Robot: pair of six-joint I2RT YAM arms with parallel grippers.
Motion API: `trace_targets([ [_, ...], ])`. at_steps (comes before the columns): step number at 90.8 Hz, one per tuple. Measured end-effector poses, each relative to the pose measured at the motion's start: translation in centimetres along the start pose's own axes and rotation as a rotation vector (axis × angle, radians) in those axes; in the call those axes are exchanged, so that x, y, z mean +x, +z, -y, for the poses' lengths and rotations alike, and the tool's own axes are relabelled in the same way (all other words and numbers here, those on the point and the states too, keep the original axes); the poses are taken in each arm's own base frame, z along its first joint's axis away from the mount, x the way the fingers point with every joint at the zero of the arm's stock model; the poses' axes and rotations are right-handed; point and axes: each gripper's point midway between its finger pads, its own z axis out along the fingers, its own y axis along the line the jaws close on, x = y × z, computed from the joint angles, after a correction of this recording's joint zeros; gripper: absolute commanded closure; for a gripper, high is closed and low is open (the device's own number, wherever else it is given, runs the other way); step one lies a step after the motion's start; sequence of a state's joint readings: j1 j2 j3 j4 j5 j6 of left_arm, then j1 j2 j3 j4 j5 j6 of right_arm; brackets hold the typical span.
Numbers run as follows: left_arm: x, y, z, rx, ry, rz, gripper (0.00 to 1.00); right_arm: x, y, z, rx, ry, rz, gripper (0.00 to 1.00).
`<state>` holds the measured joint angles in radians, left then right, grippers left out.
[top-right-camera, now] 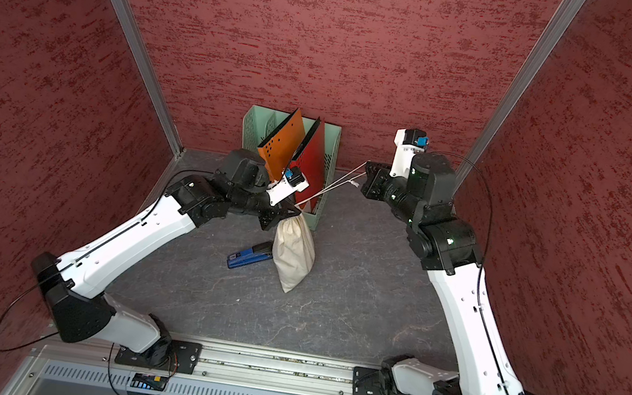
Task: Close the soil bag
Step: Frap the soil bag at the center of the board.
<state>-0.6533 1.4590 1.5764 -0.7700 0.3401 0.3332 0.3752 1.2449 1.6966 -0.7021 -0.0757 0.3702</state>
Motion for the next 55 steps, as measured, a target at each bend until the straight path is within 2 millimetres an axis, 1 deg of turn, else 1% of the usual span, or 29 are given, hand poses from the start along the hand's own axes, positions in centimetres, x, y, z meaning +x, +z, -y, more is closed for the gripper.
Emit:
trace_targets([
  [32, 0.6, -0.4, -0.1, -0.004, -0.036, -0.024, 1.0, 1.7, 1.5, 1.4, 0.035, 0.037, -0.034, 1.0],
  [55, 0.3, -0.8, -0.3, -0.009, -0.062, -0.022, 1.0, 3.2, 2.6, 2.6, 0.058, 0.06, -0.059, 1.0],
])
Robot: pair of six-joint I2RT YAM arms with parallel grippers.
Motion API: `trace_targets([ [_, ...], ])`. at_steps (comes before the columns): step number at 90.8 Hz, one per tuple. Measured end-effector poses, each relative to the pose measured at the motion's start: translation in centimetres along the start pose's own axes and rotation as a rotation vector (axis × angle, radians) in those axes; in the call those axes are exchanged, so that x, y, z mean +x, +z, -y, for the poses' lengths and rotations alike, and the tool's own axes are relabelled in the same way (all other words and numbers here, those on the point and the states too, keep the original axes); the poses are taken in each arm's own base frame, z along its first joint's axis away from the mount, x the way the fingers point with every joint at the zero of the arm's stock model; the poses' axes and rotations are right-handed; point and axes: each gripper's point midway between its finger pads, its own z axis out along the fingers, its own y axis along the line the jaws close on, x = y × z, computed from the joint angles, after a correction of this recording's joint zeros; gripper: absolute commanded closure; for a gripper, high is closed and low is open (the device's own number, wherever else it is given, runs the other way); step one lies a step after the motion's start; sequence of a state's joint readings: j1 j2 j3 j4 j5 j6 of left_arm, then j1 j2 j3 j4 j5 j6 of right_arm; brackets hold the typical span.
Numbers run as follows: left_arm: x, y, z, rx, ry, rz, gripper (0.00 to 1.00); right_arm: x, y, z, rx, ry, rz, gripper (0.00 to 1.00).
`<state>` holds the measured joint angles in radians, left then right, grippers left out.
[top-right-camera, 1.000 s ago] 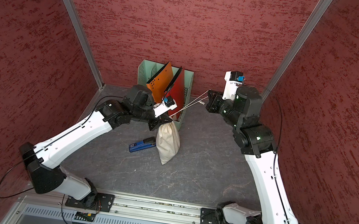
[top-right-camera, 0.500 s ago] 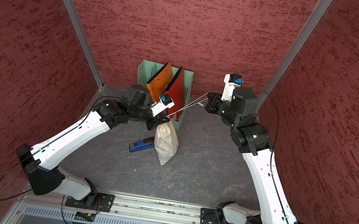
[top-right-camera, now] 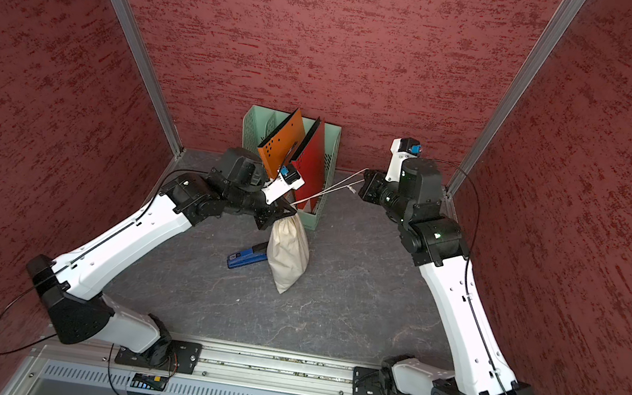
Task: Close the soil bag
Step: Frap the soil bag at the center of the board.
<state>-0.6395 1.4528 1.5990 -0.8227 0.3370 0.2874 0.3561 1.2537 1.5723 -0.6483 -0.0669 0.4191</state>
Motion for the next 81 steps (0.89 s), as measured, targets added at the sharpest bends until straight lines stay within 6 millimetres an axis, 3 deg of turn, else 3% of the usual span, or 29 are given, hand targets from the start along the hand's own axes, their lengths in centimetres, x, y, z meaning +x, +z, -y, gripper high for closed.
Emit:
trace_targets([
  [22, 0.0, -0.1, -0.3, -0.007, -0.022, 0.002, 1.0, 2.9, 1.5, 1.1, 0.008, 0.01, -0.073, 1.0],
  [48, -0.4, -0.4, -0.7, -0.017, -0.034, 0.014, 1.0, 7.8, 3.2, 1.7, -0.047, 0.063, -0.189, 1.0],
  [81, -0.7, -0.7, -1.8, -0.041, -0.078, 0.035, 1.0, 11.1, 3.2, 2.1, -0.084, 0.098, -0.266, 1.0],
])
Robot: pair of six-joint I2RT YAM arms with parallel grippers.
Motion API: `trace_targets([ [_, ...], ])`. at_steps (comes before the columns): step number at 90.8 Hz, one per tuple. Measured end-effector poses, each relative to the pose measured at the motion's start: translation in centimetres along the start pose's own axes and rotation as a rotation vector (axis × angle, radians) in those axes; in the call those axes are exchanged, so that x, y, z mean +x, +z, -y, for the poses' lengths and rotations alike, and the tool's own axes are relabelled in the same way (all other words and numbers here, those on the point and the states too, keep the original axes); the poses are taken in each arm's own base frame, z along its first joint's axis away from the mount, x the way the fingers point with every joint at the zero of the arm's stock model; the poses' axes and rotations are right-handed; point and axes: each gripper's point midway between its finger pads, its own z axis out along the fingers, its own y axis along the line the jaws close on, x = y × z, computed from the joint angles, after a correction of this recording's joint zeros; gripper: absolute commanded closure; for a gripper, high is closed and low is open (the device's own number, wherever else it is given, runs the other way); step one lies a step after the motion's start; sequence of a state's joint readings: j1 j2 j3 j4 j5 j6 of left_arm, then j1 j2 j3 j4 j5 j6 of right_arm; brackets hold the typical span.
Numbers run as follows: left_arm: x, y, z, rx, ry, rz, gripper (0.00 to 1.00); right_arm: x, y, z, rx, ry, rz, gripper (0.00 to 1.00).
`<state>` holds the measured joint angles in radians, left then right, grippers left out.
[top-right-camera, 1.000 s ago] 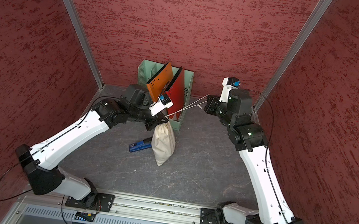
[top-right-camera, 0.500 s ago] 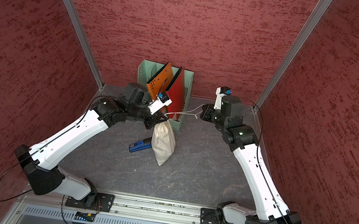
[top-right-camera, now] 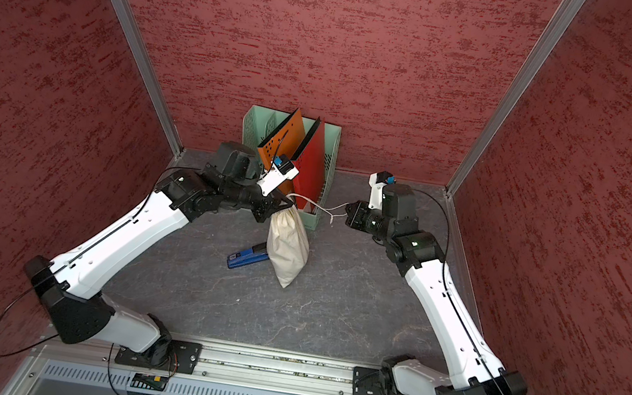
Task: Close the soil bag
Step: Frap the soil bag at the center of the board.
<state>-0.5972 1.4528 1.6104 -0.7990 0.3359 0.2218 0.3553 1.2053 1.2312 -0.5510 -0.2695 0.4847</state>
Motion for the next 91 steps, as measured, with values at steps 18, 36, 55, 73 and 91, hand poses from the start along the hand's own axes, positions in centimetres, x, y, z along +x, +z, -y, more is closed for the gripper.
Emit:
trace_targets([
  [18, -0.2, 0.0, 0.0, 0.005, -0.006, 0.007, 1.0, 1.3, 0.4, 0.5, -0.005, 0.02, -0.031, 1.0],
  [36, -0.4, 0.0, 0.3, 0.024, -0.014, 0.016, 1.0, 2.8, 1.2, 1.0, -0.004, 0.042, -0.061, 1.0],
  [55, -0.8, -0.3, 0.5, 0.029, -0.021, 0.028, 1.0, 3.7, 1.7, 1.1, -0.008, 0.043, -0.078, 1.0],
  [73, -0.9, -0.4, 0.7, 0.04, -0.025, 0.033, 1.0, 4.5, 2.1, 1.4, -0.006, 0.047, -0.092, 1.0],
  [91, -1.0, -0.5, 0.8, 0.044, -0.031, 0.038, 1.0, 5.0, 2.5, 1.4, -0.011, 0.043, -0.097, 1.0],
])
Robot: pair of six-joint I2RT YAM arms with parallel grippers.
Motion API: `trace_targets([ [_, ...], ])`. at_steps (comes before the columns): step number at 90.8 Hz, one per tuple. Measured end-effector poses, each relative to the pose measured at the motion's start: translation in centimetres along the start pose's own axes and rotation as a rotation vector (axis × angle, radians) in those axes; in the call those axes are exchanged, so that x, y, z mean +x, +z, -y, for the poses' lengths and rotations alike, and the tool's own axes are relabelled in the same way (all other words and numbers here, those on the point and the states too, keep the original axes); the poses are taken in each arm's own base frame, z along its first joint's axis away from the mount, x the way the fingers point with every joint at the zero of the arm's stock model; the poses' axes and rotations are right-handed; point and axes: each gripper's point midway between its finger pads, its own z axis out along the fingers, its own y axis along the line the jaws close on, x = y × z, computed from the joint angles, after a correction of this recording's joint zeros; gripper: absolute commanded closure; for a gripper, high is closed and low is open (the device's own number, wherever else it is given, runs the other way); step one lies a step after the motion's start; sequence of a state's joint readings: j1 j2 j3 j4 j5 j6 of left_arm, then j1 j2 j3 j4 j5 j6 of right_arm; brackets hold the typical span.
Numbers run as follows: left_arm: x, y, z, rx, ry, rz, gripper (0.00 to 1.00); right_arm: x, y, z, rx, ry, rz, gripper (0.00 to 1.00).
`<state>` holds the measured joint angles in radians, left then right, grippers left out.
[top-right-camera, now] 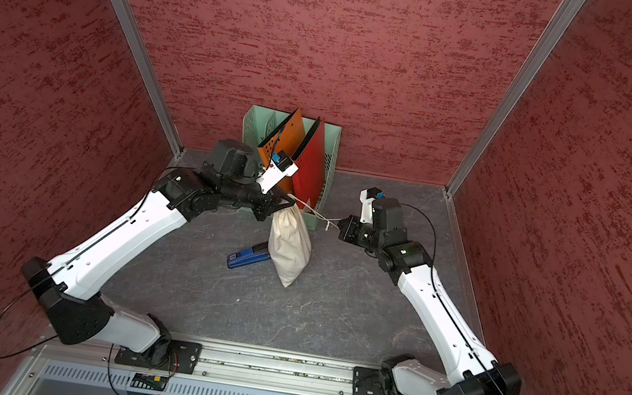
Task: Close the soil bag
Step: Frap the soil bag at the center of the board.
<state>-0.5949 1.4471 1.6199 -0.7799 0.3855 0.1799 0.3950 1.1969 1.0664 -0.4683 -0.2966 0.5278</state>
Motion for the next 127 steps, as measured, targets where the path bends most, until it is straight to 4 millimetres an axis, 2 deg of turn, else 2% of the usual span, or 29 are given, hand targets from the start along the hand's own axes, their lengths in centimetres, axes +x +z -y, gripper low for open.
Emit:
trace_targets([
  [49, -0.4, 0.0, 0.1, 0.006, -0.009, 0.018, 1.0, 1.2, 1.3, 0.0, -0.024, -0.008, -0.028, 1.0],
  [99, -1.0, -0.6, 0.4, 0.014, -0.016, 0.044, 1.0, 2.9, 2.7, -1.9, -0.107, -0.04, -0.1, 1.0],
  [127, -1.3, -0.7, 0.6, 0.019, -0.019, 0.054, 1.0, 3.4, 2.8, -2.6, -0.126, -0.053, -0.115, 1.0],
])
